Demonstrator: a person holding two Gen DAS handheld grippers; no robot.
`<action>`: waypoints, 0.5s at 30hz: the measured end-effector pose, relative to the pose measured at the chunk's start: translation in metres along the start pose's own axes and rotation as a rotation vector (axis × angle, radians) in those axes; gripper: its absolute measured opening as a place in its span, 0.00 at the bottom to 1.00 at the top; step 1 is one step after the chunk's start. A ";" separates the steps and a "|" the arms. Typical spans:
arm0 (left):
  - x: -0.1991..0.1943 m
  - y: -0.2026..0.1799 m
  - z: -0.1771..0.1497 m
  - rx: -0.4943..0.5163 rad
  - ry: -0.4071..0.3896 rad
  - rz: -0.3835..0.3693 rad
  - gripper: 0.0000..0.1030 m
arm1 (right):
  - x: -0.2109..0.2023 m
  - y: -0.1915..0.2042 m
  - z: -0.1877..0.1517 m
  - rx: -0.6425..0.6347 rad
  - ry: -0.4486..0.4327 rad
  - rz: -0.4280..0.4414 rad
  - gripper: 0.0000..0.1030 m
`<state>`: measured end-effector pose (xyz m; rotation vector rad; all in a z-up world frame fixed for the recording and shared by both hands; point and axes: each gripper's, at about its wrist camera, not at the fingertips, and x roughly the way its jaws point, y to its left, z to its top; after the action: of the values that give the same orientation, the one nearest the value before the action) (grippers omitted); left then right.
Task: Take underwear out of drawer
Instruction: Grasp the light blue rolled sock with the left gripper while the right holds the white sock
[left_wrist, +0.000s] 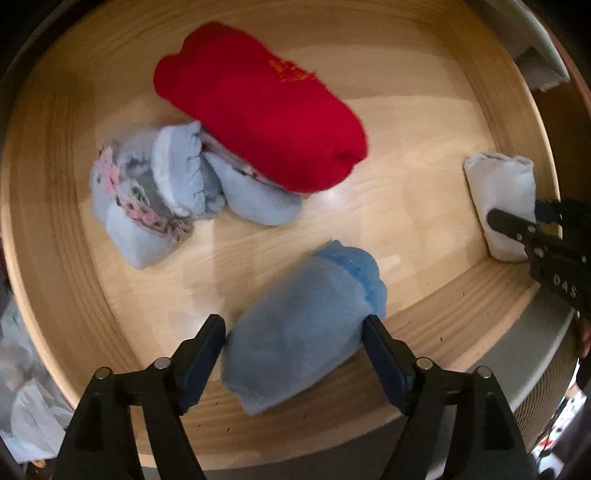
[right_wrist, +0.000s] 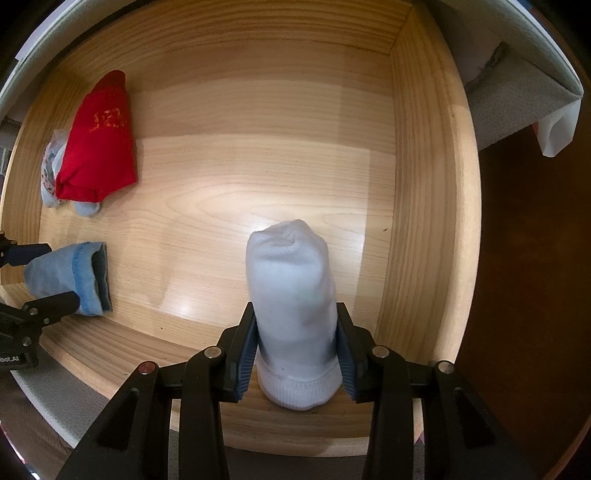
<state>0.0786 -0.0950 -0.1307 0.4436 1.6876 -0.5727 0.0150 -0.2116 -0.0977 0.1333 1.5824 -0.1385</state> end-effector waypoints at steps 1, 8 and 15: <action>0.003 -0.002 0.002 -0.008 -0.002 -0.006 0.77 | 0.000 0.000 0.000 0.002 0.000 0.002 0.36; 0.000 0.005 0.004 -0.083 -0.022 -0.012 0.75 | 0.000 0.000 -0.001 0.003 -0.002 0.002 0.36; -0.021 0.017 -0.011 -0.125 -0.066 -0.016 0.53 | 0.000 0.000 -0.001 0.002 0.000 -0.002 0.36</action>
<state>0.0833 -0.0741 -0.1109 0.3186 1.6546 -0.4848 0.0136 -0.2111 -0.0980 0.1335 1.5820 -0.1422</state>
